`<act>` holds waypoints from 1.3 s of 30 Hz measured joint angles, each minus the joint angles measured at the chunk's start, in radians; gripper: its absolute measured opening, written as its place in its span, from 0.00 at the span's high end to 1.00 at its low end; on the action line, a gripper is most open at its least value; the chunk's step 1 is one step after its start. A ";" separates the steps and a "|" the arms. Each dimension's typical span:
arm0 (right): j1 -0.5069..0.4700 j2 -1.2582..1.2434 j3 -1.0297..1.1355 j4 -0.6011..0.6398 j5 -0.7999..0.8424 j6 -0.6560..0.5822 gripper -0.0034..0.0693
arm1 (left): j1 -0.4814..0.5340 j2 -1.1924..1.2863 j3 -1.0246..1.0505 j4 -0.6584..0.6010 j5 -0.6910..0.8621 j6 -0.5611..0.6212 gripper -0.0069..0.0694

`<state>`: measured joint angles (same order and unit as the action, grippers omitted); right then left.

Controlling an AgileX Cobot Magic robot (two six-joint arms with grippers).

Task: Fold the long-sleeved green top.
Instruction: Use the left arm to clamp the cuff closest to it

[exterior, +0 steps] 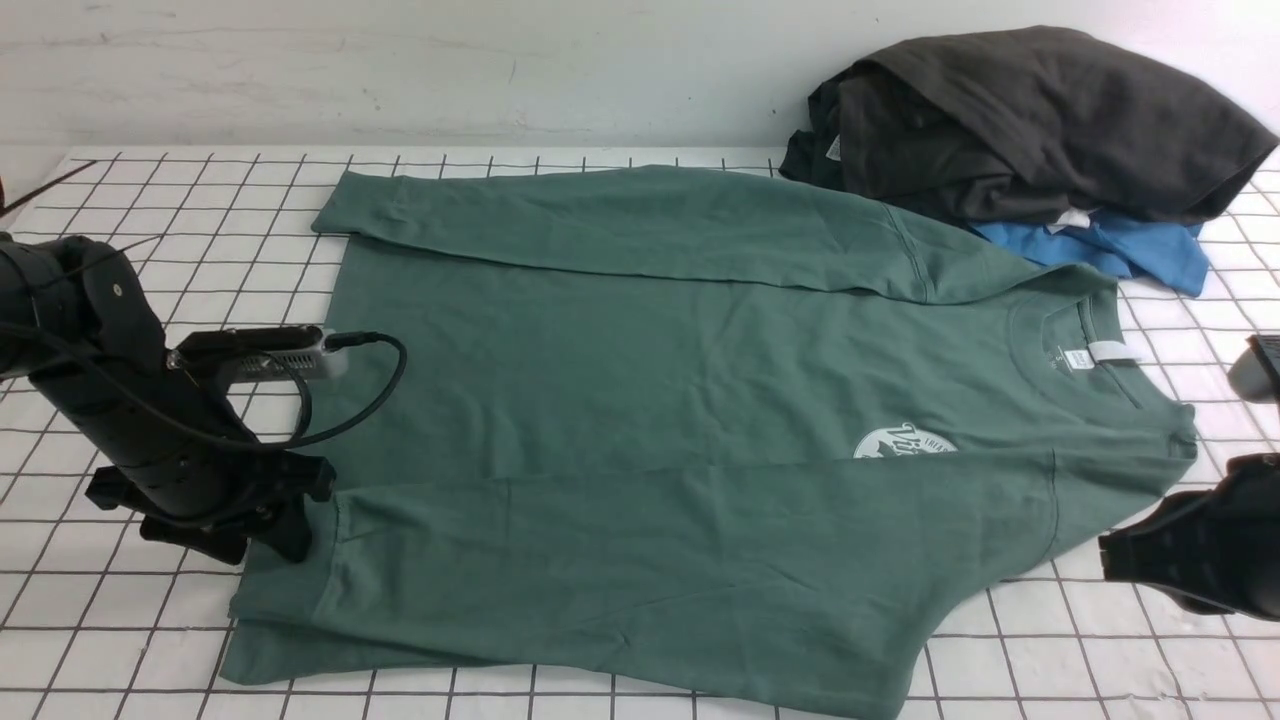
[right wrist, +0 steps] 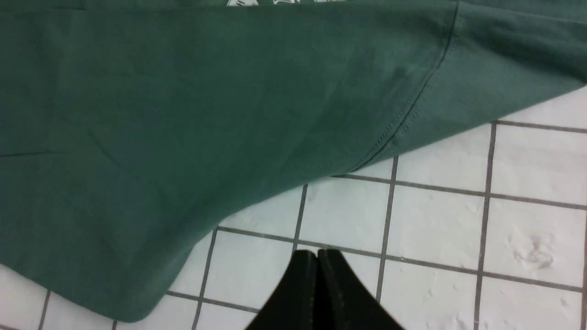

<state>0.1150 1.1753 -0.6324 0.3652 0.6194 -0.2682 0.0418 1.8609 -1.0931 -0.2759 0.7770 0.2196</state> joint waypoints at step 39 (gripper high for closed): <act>0.000 0.000 0.000 0.004 -0.006 -0.001 0.97 | -0.012 -0.060 0.000 0.003 -0.063 -0.019 0.46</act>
<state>0.1150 1.1753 -0.6324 0.3692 0.6130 -0.2687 0.0299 1.8012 -1.0931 -0.2729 0.7137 0.2001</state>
